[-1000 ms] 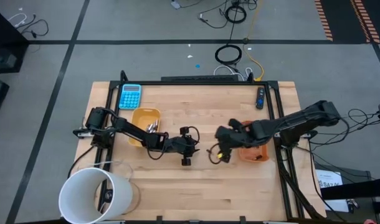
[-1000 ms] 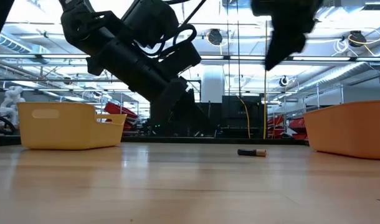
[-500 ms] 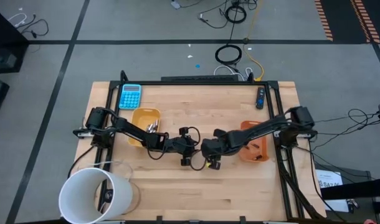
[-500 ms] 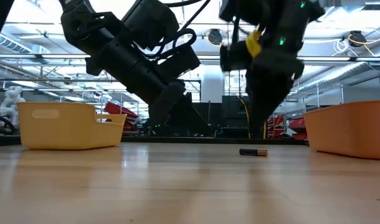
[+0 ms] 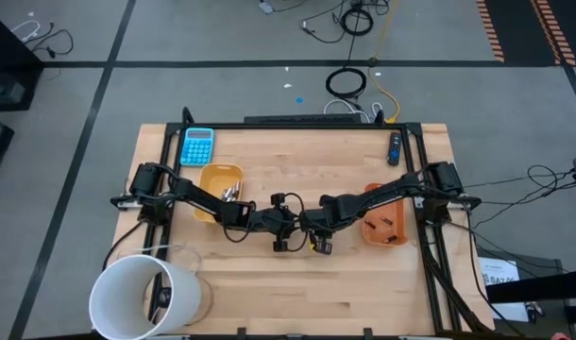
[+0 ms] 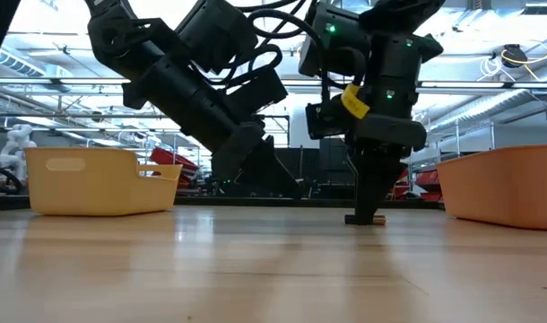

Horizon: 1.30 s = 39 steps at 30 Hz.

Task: Sort batteries
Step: Put the black battery into the orange bin, then return to Home Position

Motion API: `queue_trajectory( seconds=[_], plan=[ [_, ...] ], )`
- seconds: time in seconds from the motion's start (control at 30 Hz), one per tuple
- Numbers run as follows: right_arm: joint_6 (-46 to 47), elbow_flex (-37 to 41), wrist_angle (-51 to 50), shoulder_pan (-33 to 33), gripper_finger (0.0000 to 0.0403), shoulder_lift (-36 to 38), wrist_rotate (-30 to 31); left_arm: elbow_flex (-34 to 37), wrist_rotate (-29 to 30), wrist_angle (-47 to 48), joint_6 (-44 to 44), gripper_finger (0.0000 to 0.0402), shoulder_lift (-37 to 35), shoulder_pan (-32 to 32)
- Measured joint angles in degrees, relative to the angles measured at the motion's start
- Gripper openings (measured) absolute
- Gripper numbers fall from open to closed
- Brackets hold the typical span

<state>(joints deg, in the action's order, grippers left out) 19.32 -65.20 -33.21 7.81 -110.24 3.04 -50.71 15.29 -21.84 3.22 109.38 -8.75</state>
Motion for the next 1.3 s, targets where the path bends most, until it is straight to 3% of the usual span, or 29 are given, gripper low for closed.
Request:
queue_trajectory(
  seconds=[0.23, 0.4, 0.63, 0.73, 0.83, 0.97, 1.1, 1.3],
  plan=[
    [-0.3, 0.1, -4.1, 0.1, 0.0006, 3.3, 1.6, 0.0, 0.0, 0.2, 0.0, 0.0171, 0.0, 0.0],
    [4.9, -1.6, -16.8, 2.1, 0.0003, 13.5, 13.3, 0.0, 0.0, 0.5, -1.4, 0.0171, 0.0, -0.3],
    [25.2, -1.7, -39.0, 8.0, 0.0002, 28.2, 25.0, 0.0, 2.8, 0.1, 0.1, 0.0171, 0.0, -1.9],
    [35.8, -1.1, -47.9, 11.0, 0.0002, 30.4, 25.8, 0.0, 4.0, 0.1, 0.1, 0.0171, 0.0, -2.3],
    [42.1, 2.0, -50.4, 13.1, 0.0008, 31.2, 23.7, 0.0, 4.1, 0.3, 0.1, 0.0171, 0.0, -2.3],
    [45.8, 7.6, -49.5, 14.1, 0.0043, 31.1, 21.0, 0.0, 4.1, 0.3, 0.1, 0.0171, 0.0, -2.3],
    [48.2, 10.0, -49.4, 16.1, 0.0108, 31.5, 18.7, 0.0, 4.1, 0.3, 0.1, 0.0171, 0.0, -2.3],
    [49.3, 9.9, -45.3, 19.8, 0.0177, 35.2, 25.9, 0.0, 4.2, 4.6, 1.1, 0.0171, -4.7, -2.8]
  ],
)
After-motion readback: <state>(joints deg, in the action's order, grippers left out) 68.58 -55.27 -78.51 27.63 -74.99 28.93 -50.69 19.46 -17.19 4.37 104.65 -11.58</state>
